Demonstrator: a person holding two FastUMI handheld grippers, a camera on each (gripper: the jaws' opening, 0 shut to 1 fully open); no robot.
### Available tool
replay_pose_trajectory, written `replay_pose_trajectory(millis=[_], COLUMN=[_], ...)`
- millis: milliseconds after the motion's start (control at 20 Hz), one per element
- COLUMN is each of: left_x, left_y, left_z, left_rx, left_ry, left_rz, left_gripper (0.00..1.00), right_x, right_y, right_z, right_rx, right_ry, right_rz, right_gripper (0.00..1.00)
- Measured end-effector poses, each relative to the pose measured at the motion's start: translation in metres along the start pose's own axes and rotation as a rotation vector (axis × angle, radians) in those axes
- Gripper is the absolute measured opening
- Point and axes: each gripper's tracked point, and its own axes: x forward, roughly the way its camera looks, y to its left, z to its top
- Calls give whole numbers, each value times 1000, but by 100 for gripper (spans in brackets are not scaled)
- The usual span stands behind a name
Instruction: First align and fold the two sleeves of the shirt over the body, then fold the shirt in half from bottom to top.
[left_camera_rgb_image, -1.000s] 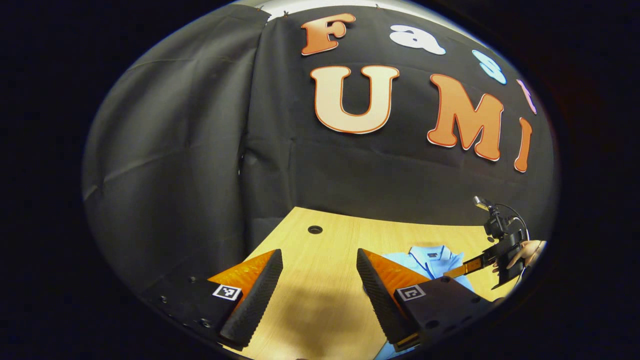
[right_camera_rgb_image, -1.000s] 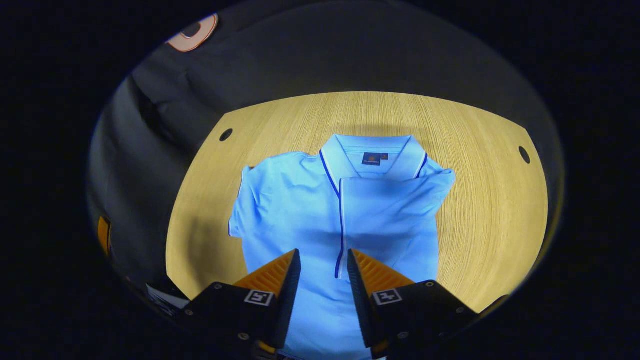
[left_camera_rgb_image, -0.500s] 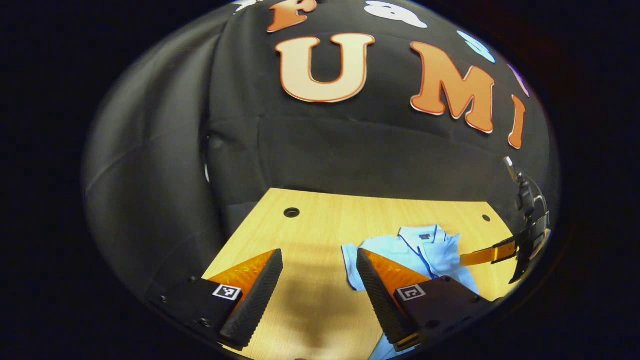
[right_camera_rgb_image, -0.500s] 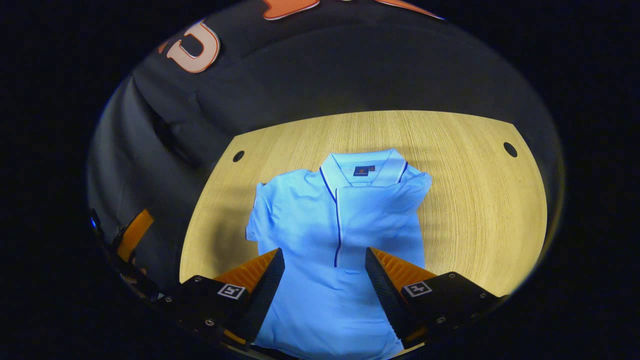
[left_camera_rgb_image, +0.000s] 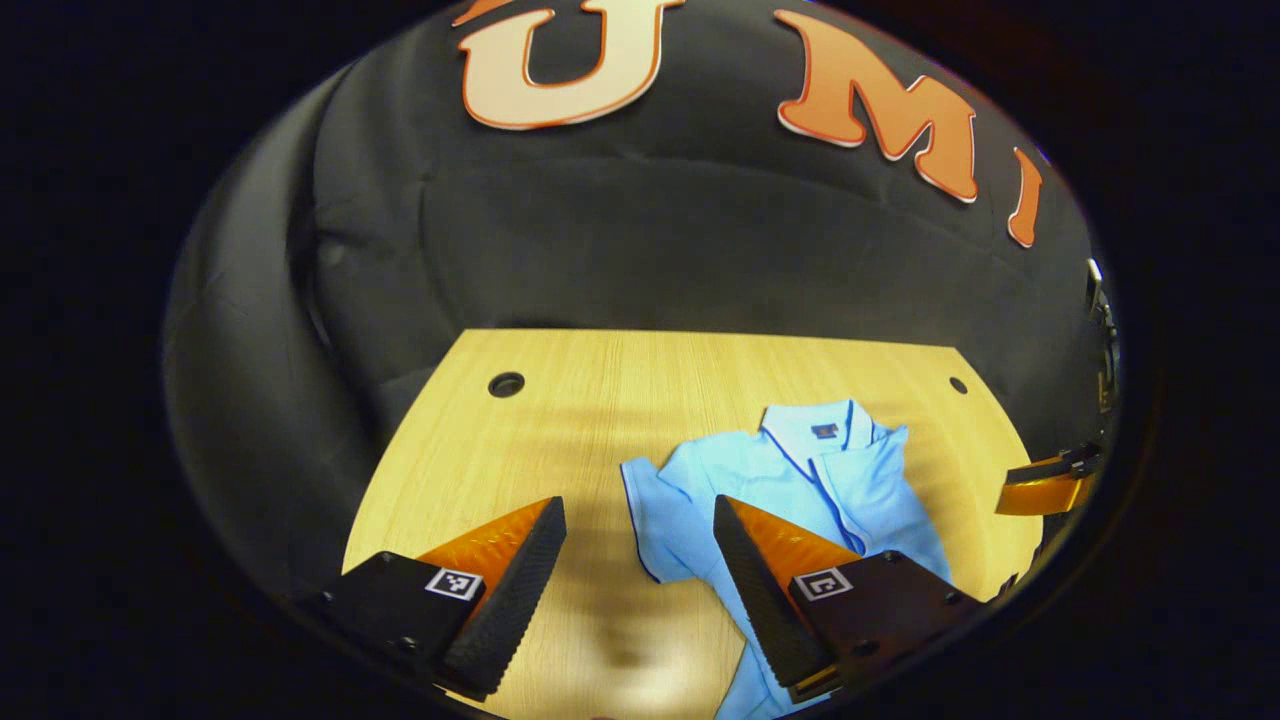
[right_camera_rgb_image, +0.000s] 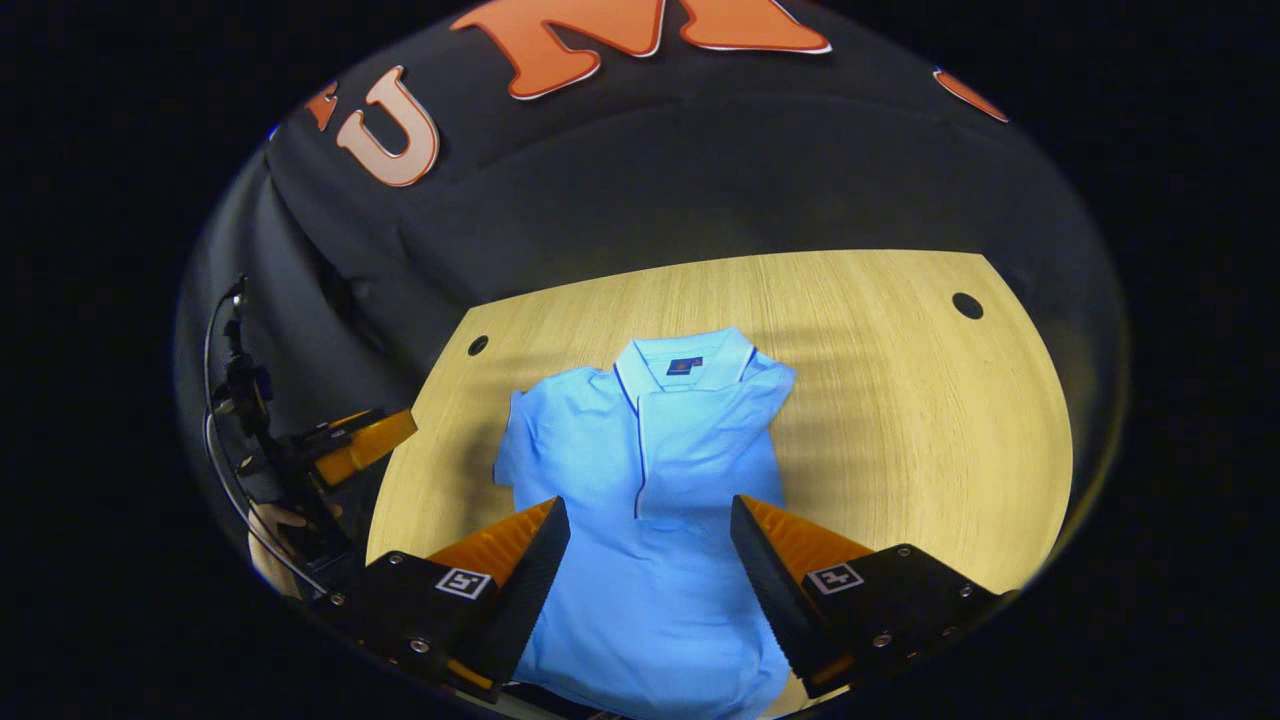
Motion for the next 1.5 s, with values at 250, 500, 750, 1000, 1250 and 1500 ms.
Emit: replay_pose_trajectory(millis=[250, 500, 750, 1000, 1250, 1500], left_x=[41, 77, 98, 111, 116, 119], left_y=[2, -2, 1, 8, 9, 2], left_z=[-21, -44, -69, -82, -90, -99], left_rx=[7, 2, -44, -52, -63, -92], left_ry=[118, 222, 302, 337, 360, 384], left_rz=[-2, -8, 0, 32, 43, 40], left_gripper=[98, 98, 99, 99, 98, 79], right_x=[-14, -23, -25, -21, -21, -19], right_y=[-42, -73, -94, -99, -100, -101], right_z=[-14, -38, -54, -63, -65, -67], right_rx=[72, 146, 191, 217, 229, 257], right_ry=[2, 31, 50, 67, 76, 77], right_rz=[-49, -79, -105, -104, -101, -103], right_gripper=[99, 99, 99, 99, 99, 99])
